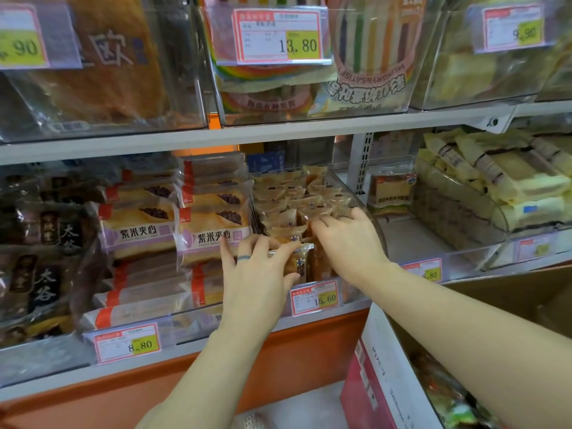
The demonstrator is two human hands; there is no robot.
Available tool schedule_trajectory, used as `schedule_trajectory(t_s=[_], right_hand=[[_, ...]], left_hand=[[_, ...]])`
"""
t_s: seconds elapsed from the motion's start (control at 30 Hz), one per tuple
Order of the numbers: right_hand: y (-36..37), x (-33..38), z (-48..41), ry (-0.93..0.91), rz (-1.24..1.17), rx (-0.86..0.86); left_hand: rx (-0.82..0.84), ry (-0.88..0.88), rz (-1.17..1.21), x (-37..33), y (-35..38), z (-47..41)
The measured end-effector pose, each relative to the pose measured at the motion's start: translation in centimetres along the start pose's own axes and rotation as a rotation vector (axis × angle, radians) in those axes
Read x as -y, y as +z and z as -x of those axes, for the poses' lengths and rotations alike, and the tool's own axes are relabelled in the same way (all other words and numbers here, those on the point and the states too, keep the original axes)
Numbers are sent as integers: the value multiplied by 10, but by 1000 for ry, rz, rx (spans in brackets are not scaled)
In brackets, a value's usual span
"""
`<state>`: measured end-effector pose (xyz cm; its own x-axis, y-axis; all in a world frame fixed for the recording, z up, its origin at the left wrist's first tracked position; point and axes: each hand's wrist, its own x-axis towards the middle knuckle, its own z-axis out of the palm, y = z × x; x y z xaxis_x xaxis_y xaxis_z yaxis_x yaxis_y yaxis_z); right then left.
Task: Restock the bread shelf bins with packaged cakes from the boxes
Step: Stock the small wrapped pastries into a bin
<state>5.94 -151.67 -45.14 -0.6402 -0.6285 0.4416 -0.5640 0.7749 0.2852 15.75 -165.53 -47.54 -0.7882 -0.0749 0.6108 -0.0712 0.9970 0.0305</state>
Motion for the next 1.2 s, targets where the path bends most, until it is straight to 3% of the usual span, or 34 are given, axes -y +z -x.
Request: schedule_trajectory(t_s=[0.13,0.3,0.4,0.53,0.67,0.83,1.07,1.13,1.2], right_hand=[[-9,-7,3,-45,-60,48],[-29,-25,29,10,-245,-102],[-40,-47,63,29,-297,-167],[-45,-79,113,55,-311,-83],[-31,-110,164,131,-318,86],[8,-131,191,121,-362,576],[108,-110,204,65,-507,946],[128,-98,209,40,-554,959],[143,-89,212,30,-482,850]], left_hand=[[35,-21,26,0,-1,3],[5,4,115,-8,-14,4],[-97,82,213,-26,-22,4],[-131,235,369,-65,-19,6],[95,368,486,-118,3,8],[322,327,544,-144,36,3],[227,214,690,-140,57,3],[192,198,738,-138,61,7],[171,194,766,-138,64,8]])
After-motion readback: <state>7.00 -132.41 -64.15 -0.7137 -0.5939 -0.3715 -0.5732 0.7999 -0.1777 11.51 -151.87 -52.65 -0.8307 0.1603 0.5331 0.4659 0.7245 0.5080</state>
